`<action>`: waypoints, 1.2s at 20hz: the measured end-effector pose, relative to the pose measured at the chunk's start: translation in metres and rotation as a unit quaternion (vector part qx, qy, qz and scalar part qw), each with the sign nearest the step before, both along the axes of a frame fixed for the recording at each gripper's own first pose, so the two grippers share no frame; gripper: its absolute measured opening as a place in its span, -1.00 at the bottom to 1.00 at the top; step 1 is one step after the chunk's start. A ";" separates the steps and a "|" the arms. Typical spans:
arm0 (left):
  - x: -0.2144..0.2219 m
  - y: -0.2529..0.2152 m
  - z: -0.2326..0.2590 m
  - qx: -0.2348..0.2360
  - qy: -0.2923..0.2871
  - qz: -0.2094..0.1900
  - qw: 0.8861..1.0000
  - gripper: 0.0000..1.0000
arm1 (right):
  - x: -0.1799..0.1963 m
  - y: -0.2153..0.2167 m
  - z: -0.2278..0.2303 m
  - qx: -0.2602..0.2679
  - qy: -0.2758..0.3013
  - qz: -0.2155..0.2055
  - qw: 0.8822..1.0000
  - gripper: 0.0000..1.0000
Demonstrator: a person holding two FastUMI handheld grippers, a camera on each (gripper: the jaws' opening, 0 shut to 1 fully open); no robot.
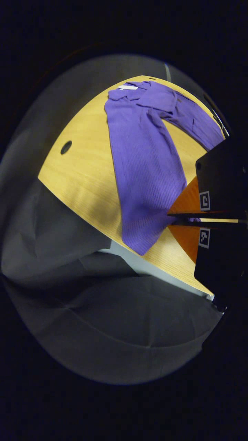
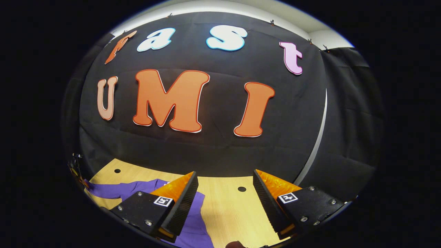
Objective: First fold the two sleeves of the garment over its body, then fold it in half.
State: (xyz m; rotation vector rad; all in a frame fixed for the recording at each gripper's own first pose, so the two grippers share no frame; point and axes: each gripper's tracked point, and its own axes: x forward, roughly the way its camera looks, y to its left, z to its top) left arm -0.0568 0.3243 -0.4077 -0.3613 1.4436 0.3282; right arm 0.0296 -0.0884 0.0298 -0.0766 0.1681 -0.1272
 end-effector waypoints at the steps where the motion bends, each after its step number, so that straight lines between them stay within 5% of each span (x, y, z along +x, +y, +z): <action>1: 0.011 -0.009 0.013 0.001 -0.014 -0.012 1.000 -0.92 | 0.002 -0.002 0.001 0.005 -0.002 0.002 1.000 0.91; 8: 0.061 -0.072 0.100 -0.008 -0.082 -0.103 0.991 -0.92 | 0.017 -0.013 -0.009 0.026 -0.004 0.023 0.999 0.91; 24: 0.152 -0.354 0.187 -0.060 -0.158 -0.279 0.945 -0.92 | 0.025 -0.055 -0.017 0.030 -0.038 0.040 0.998 0.90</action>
